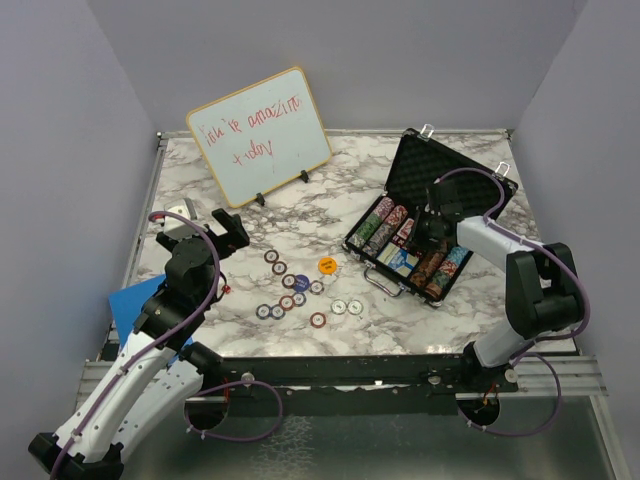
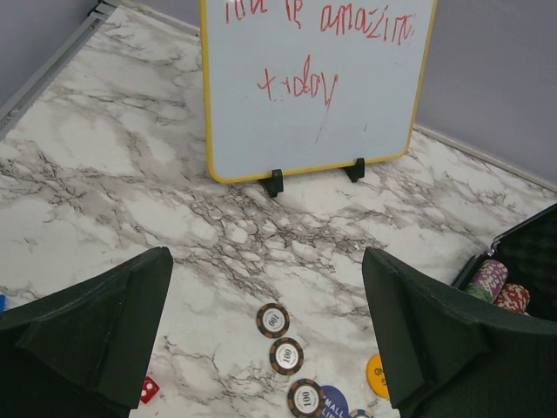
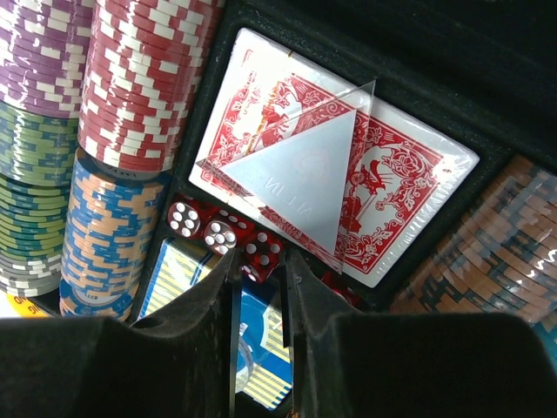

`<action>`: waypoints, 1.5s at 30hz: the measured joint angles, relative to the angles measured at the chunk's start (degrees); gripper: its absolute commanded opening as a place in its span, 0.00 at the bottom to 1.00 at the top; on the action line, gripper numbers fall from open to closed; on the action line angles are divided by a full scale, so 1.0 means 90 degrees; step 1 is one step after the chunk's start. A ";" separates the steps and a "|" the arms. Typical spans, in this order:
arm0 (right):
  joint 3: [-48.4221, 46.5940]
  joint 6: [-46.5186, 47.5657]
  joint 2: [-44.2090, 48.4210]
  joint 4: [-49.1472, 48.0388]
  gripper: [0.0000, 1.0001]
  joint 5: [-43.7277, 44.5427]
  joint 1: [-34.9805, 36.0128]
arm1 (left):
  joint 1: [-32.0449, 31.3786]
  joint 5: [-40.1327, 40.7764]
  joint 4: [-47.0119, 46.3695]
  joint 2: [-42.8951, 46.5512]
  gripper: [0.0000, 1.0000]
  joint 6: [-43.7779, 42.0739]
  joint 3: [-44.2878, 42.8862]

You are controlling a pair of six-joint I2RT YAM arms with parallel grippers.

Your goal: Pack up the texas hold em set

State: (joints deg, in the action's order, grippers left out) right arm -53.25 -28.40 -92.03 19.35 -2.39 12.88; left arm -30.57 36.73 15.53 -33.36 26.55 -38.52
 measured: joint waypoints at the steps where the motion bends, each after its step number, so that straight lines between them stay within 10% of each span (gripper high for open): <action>1: 0.0010 -0.0024 0.0000 -0.0012 0.19 0.0000 0.0000 | 0.0000 0.0000 0.0000 0.0005 0.99 0.0000 0.0000; 14: 0.0248 -0.0563 0.0073 -0.0313 0.14 -0.0100 -0.0095 | 0.0000 0.0000 0.0002 0.0034 0.99 0.0000 0.0000; 24: 0.0272 -0.0651 0.0180 -0.0299 0.40 -0.0121 -0.0104 | 0.0000 0.0000 0.0002 0.0051 0.99 0.0000 0.0000; 45: 0.0051 -0.0104 0.1520 0.0153 0.51 -0.0095 -0.0097 | 0.0000 0.0002 0.0758 -0.0695 0.92 0.0733 -0.0061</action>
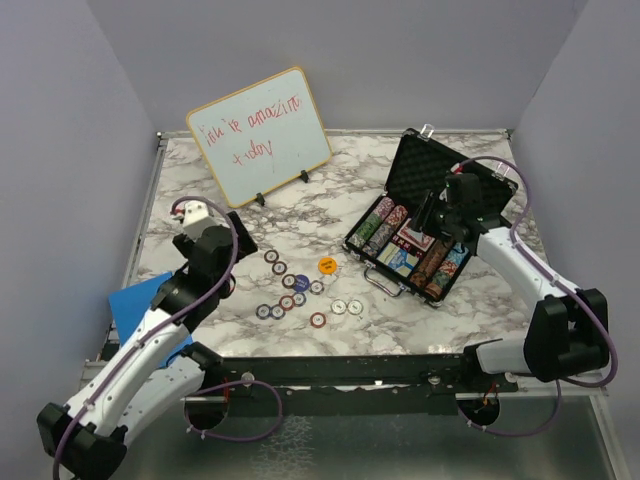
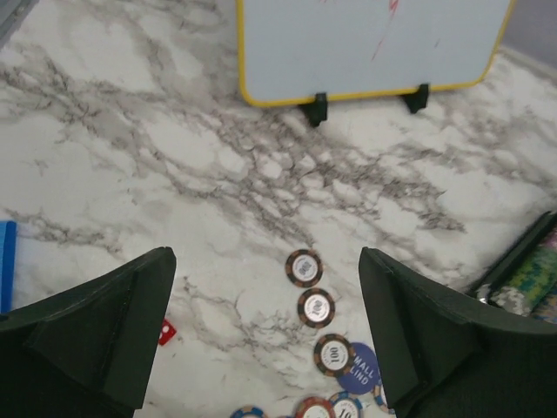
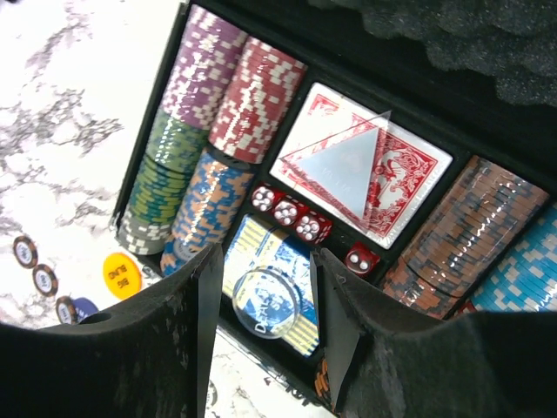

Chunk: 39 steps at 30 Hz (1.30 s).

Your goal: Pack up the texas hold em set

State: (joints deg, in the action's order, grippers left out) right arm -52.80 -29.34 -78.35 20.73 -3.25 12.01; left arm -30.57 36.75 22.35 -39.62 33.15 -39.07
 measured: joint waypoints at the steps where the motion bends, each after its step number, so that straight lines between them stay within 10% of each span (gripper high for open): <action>1: 0.0000 0.0034 0.0080 -0.0005 0.51 -0.0063 0.0000 | 0.0000 0.0000 0.0177 -0.0209 0.91 0.0153 -0.0017; 19: 0.0629 0.0177 0.0350 -0.0012 0.45 -0.0544 0.0000 | 0.1117 -0.0503 0.1496 -0.2331 0.55 0.2798 0.0731; 39: 0.0661 0.0321 0.0350 -0.0015 0.42 -0.0605 0.0000 | 0.1416 -0.1095 0.0964 -0.3201 0.43 0.3228 0.0916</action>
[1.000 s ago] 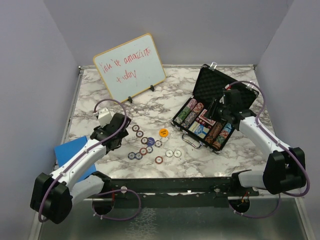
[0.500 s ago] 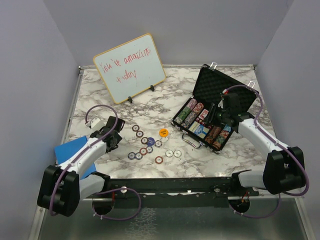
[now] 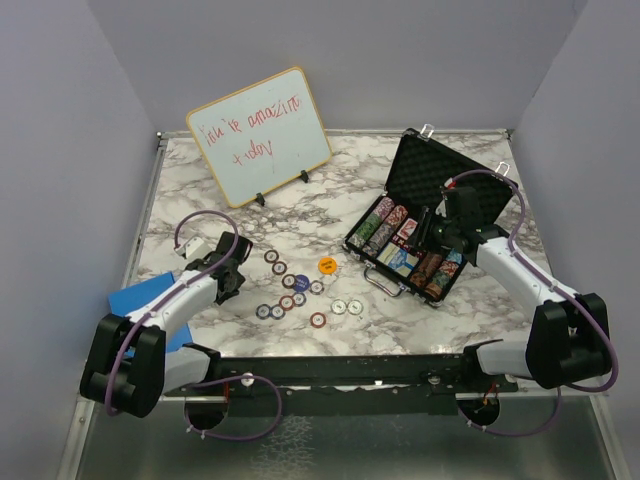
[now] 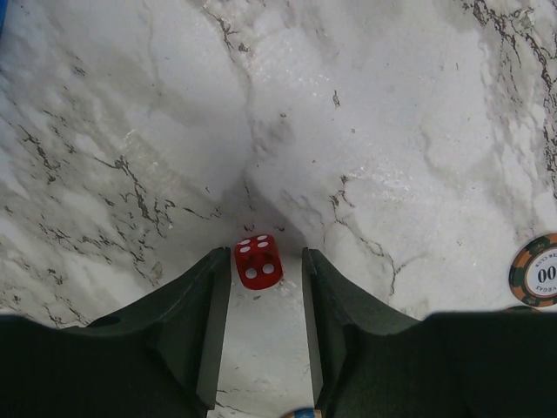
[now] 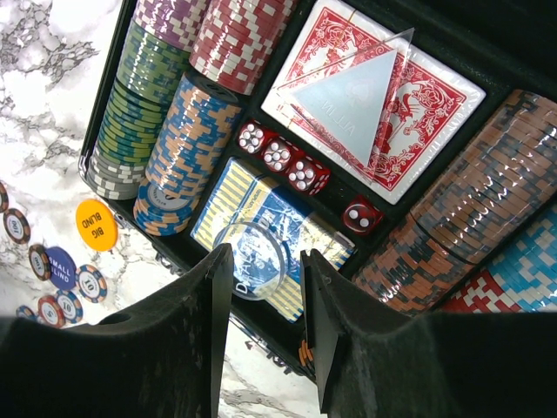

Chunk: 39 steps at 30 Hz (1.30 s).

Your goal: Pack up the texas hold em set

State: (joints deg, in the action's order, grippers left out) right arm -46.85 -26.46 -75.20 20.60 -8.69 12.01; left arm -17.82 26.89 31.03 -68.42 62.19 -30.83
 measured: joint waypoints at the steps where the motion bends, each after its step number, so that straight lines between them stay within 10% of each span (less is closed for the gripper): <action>1: 0.0005 0.0002 0.0000 -0.0002 0.42 0.0000 0.0000 | 0.0012 0.0005 0.0000 -0.0005 0.42 0.0000 0.0000; 22: 0.0032 -0.0058 0.0155 0.0073 0.43 0.0087 0.0000 | -0.0063 -0.0262 0.0228 0.0199 0.14 -0.0988 -0.0486; 39: 0.0270 -0.1127 0.2555 0.1134 0.46 0.2744 0.0000 | -0.3458 -0.1596 -0.0379 -0.2543 0.14 -0.2909 -0.4143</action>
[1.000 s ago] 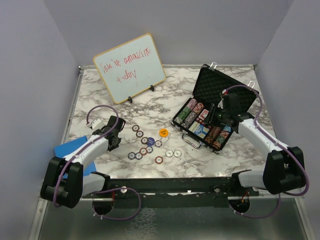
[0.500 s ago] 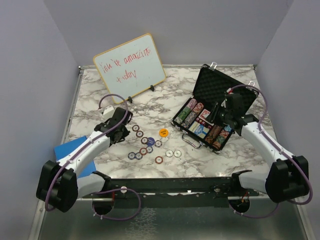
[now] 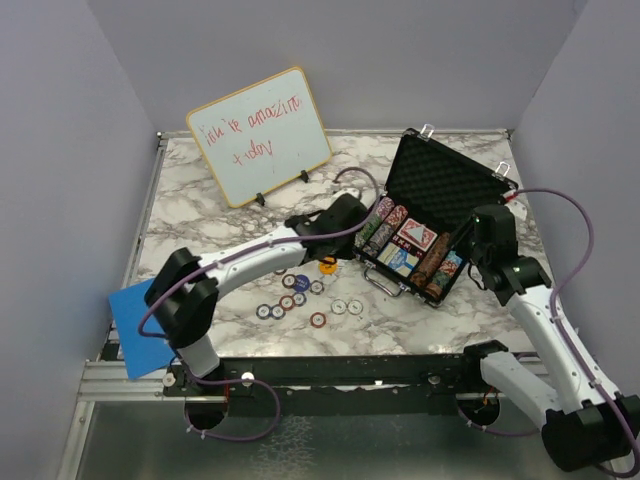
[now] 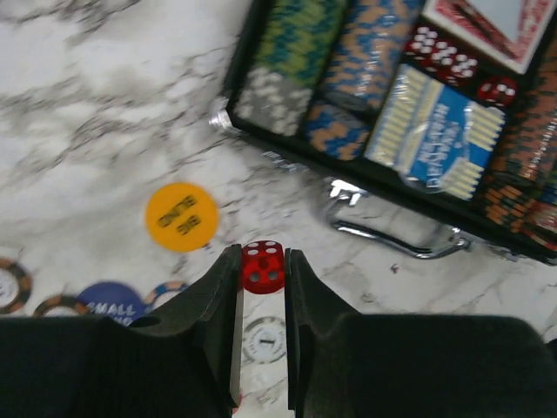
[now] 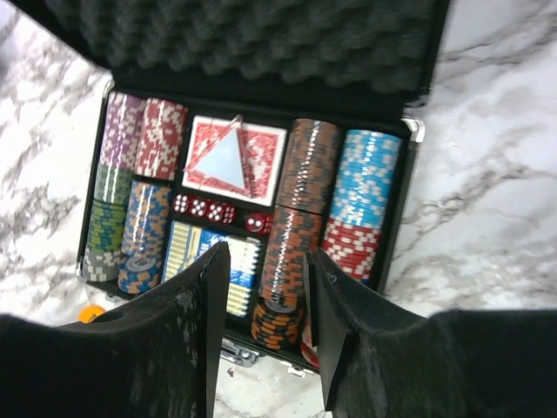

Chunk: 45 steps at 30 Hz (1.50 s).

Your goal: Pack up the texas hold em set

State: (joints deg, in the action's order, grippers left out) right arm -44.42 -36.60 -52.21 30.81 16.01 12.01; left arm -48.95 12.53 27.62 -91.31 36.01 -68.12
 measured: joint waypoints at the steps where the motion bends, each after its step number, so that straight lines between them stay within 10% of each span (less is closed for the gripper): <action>1: -0.0005 -0.0097 0.0163 0.0131 0.46 0.0163 0.0000 | -0.0146 -0.0058 -0.0039 -0.0277 0.14 -0.0129 -0.0311; 17: -0.0814 -0.0600 0.1545 0.1528 0.47 0.1324 0.0000 | -0.1003 -0.0512 0.0090 -0.4068 0.14 -0.1462 -0.4459; 45: -0.0811 -0.0590 0.1511 0.1756 0.47 0.1321 0.0000 | -0.1035 -0.0612 0.0243 -0.4991 0.16 -0.2016 -0.5493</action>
State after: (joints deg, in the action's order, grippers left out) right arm -51.72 -41.91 -38.61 46.61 27.90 12.01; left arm -58.26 7.03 29.80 -136.22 17.87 -117.56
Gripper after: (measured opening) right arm 0.468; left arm 0.248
